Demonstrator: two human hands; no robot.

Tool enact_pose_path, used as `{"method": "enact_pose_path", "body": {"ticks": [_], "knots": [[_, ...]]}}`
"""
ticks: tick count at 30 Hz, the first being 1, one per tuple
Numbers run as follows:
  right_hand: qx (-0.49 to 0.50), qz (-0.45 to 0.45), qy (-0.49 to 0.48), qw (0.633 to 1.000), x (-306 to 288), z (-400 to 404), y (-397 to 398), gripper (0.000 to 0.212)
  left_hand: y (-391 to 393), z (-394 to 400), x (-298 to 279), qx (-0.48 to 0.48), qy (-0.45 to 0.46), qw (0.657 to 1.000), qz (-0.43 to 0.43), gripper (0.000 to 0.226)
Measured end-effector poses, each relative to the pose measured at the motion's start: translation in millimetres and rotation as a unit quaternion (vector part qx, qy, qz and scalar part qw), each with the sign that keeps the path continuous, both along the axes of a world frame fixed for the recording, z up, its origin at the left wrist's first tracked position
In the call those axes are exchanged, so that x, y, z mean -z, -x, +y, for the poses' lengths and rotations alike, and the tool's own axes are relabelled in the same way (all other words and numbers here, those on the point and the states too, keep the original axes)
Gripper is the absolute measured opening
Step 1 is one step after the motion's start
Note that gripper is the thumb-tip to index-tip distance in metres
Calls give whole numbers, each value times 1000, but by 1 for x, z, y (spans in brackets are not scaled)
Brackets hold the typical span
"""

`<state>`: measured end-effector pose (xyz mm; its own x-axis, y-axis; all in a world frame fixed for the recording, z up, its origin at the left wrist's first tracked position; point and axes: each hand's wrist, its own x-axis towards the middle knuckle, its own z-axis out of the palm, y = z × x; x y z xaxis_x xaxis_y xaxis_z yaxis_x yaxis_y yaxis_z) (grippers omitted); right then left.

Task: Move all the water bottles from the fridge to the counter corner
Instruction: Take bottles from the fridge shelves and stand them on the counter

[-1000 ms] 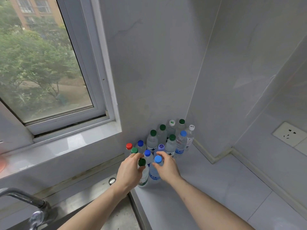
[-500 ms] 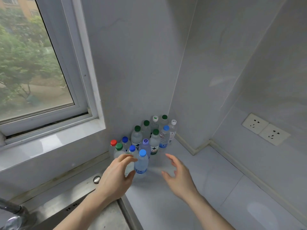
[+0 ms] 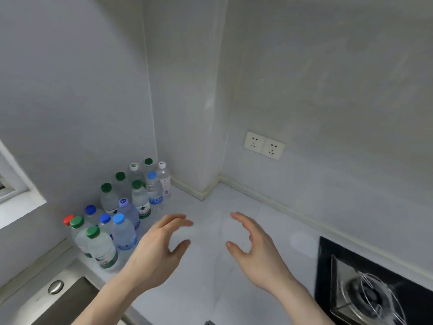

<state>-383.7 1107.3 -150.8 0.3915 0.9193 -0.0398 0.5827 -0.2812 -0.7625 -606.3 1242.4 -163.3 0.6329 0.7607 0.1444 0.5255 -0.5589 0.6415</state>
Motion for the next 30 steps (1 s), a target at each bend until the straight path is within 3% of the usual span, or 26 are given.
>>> {"method": "enact_pose_path", "body": {"ticks": [9,21,24,30], "knots": [[139,-37,-29,989,-34,-178,-56,63,-111,-118,-38,156,-17,988,6,35],[297,-60,-79,950,-71,-443,-69,65,-212,-344,-87,357,-66,931,-36,38],[341,-76,-85,933,-76,-509,-63,66,-233,-399,-92,401,-58,913,-44,38],[462,-118,-91,874,-87,-639,-41,65,-278,-517,-109,533,-90,839,-68,40]]}}
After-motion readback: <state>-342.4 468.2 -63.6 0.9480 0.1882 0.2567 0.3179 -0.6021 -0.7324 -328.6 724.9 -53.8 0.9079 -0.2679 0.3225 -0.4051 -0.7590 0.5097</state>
